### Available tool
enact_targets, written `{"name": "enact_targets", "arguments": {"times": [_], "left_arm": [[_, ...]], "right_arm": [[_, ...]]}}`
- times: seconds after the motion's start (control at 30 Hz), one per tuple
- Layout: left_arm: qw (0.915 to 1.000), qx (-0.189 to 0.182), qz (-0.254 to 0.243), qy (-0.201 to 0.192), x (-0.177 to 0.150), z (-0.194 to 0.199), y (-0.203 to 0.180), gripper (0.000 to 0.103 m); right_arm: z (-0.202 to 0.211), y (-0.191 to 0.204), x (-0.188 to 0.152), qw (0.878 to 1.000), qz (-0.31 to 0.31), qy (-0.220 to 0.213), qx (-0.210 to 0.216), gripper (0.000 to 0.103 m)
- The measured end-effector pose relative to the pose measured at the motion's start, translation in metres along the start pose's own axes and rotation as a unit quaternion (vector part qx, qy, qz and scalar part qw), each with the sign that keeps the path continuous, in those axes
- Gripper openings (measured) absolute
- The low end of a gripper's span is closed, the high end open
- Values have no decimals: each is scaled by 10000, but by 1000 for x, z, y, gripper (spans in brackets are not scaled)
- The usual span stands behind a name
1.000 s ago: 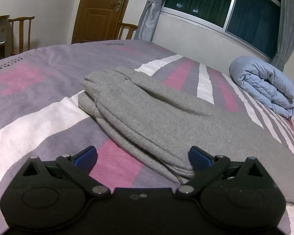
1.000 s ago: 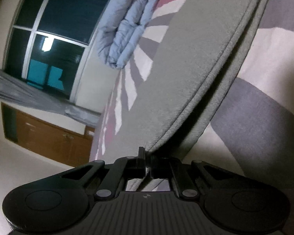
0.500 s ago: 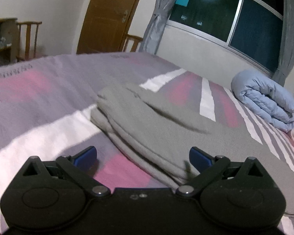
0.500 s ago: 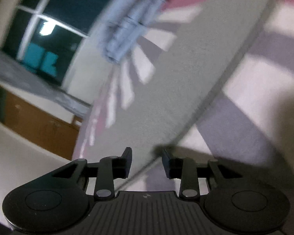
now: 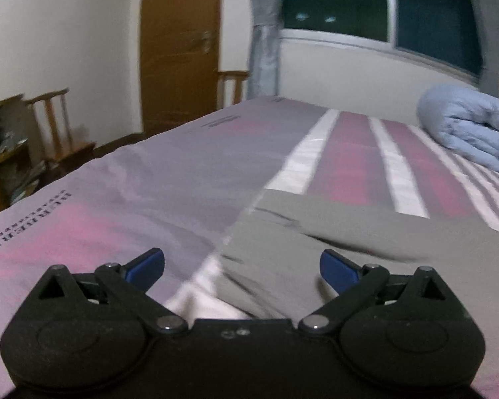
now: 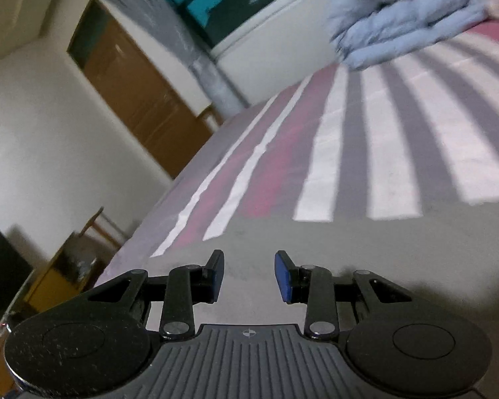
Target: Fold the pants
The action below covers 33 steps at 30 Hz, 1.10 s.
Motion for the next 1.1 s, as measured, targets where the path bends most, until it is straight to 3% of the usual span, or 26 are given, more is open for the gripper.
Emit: {"name": "enact_targets", "arguments": {"times": [0.07,0.23,0.43,0.67,0.93,1.1], "left_arm": [[9998,199,53,71,7,-16,12,93],[9971,166,566,489,4,-48,24,92],[9970,230,576,464,-5,-62,20,93],[9961,556,593,334,-7,-53,27,93],[9953,581,680,383,-5,-54,27,92],[9951,596,654,440,-11,-60,26,92]], "right_arm": [[-30,-1,11,9997,170,154,-46,34],[-101,4,16,9951,756,637,21,34],[-153,-8,7,9855,1209,1185,139,34],[-165,-11,-1,9812,999,1437,813,34],[-177,-5,-2,9748,921,1669,1161,34],[-190,-5,-7,9688,1076,1930,1124,34]]}}
Point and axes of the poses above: each gripper's, at about its wrist camera, not at the fingertips, and z roughly against the way its jaws point, y to its left, x to its top, the point moved 7 cm from there along -z, roughly the way its jaws point, and after that the axes turned 4 degrees about -y, right-handed, at the moved point
